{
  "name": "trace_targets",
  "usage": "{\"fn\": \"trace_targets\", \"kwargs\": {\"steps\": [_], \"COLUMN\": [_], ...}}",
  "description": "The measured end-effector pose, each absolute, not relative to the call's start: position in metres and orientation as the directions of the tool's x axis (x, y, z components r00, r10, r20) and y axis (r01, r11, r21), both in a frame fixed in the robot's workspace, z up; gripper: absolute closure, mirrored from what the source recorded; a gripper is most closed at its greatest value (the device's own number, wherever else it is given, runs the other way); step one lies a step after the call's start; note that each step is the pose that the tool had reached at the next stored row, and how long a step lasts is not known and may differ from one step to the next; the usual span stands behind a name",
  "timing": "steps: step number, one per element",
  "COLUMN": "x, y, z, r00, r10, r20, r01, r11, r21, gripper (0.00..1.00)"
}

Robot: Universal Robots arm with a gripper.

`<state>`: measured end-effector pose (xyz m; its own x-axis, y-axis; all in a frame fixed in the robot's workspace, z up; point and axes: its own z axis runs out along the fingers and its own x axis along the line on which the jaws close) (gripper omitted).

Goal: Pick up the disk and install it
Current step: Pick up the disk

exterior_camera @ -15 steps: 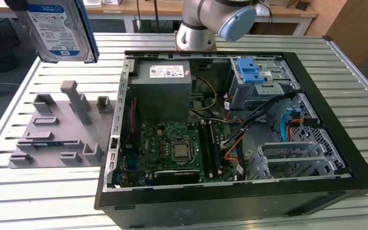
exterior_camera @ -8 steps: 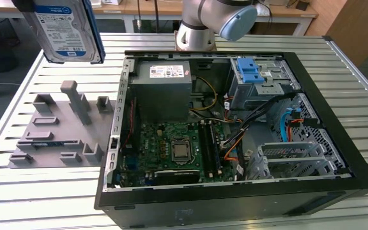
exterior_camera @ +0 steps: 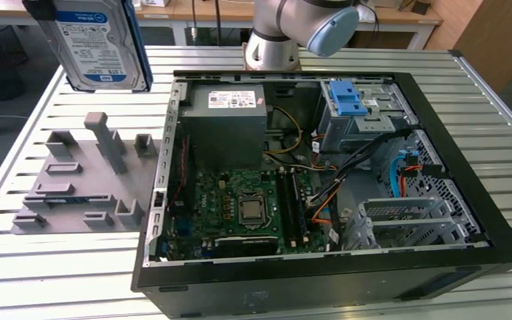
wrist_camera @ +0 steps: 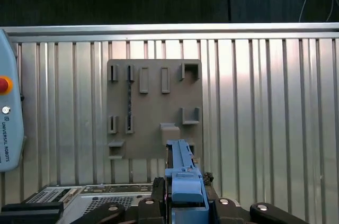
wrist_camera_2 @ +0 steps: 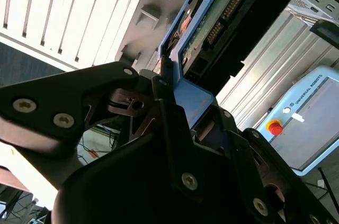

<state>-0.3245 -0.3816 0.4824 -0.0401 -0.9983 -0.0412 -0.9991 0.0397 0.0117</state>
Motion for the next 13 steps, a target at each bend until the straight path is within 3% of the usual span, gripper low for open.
{"fn": "trace_targets", "kwargs": {"steps": [13], "x": [-0.315], "y": [-0.399], "z": [0.482], "r00": [-0.041], "r10": [-0.998], "r20": [-0.041], "r01": [-0.999], "r11": [0.04], "r21": [0.012], "gripper": [0.63]}}
